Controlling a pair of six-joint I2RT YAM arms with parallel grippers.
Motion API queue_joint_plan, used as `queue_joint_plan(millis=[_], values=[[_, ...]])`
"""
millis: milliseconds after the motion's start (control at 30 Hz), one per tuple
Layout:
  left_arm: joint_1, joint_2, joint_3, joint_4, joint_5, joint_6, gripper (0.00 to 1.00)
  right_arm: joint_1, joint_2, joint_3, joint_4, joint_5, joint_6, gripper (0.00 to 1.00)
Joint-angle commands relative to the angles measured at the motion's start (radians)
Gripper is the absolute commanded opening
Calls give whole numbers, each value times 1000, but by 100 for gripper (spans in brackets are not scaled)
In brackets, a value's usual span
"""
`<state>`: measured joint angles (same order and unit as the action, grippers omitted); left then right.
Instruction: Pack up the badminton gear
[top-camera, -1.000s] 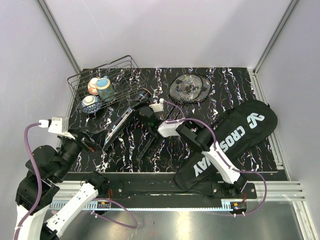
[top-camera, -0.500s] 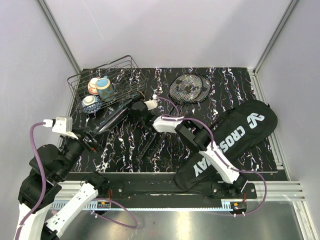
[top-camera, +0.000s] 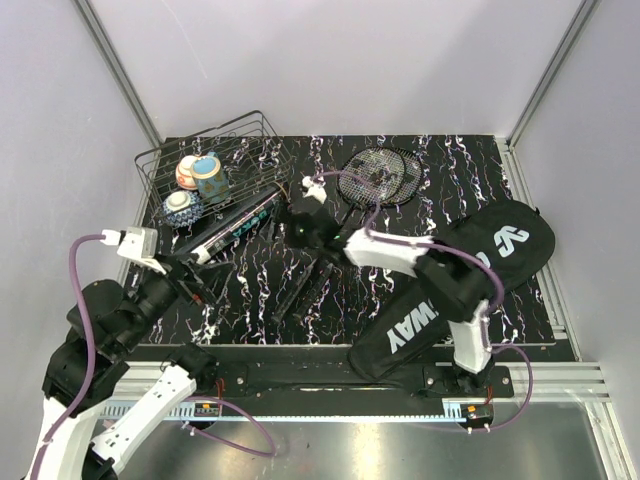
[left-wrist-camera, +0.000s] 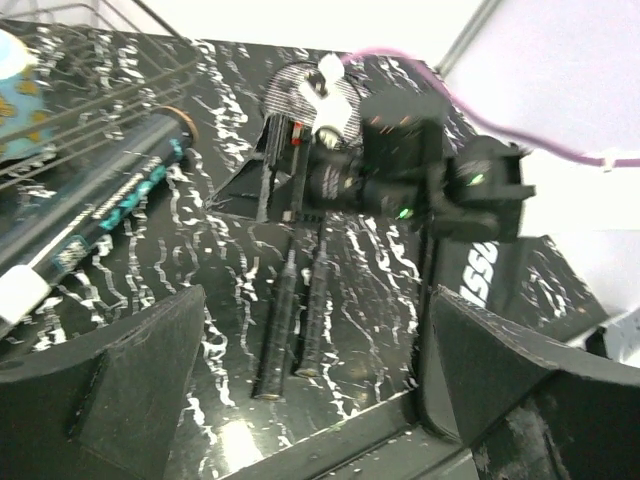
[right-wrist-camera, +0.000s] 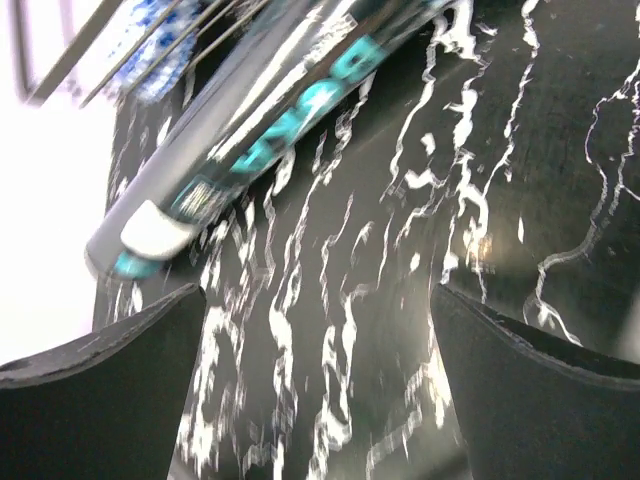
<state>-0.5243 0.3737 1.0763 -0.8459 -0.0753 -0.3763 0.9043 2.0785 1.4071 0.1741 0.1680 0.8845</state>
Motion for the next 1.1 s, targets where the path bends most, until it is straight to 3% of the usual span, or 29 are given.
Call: queue_joint_plan(millis=[0, 33, 100, 167, 233, 300, 433, 600, 900, 1067], values=[[1, 56, -41, 138, 172, -79, 99, -61, -298, -85, -267, -254, -366, 100], [3, 86, -53, 160, 231, -99, 99, -76, -326, -101, -418, -225, -377, 100], [3, 129, -87, 226, 326, -116, 99, -87, -417, -167, -546, -77, -386, 100], [1, 206, -108, 284, 379, -144, 99, -129, -477, -268, -680, 136, -278, 100], [1, 290, -122, 321, 457, -168, 99, -218, -561, -334, -801, 179, -155, 100], [1, 371, -125, 366, 540, -185, 99, -382, -641, -424, -866, 162, 15, 100], [3, 473, -130, 438, 641, -211, 98, -519, -725, -507, -900, 201, 155, 100], [0, 583, -84, 495, 697, -233, 98, -663, -775, -576, -862, 243, 157, 92], [-40, 868, 190, 548, 738, -321, 95, -682, -601, -488, -811, 237, 1, 63], [-57, 1011, 349, 597, 769, -363, 94, -683, -529, -464, -782, 234, -4, 59]])
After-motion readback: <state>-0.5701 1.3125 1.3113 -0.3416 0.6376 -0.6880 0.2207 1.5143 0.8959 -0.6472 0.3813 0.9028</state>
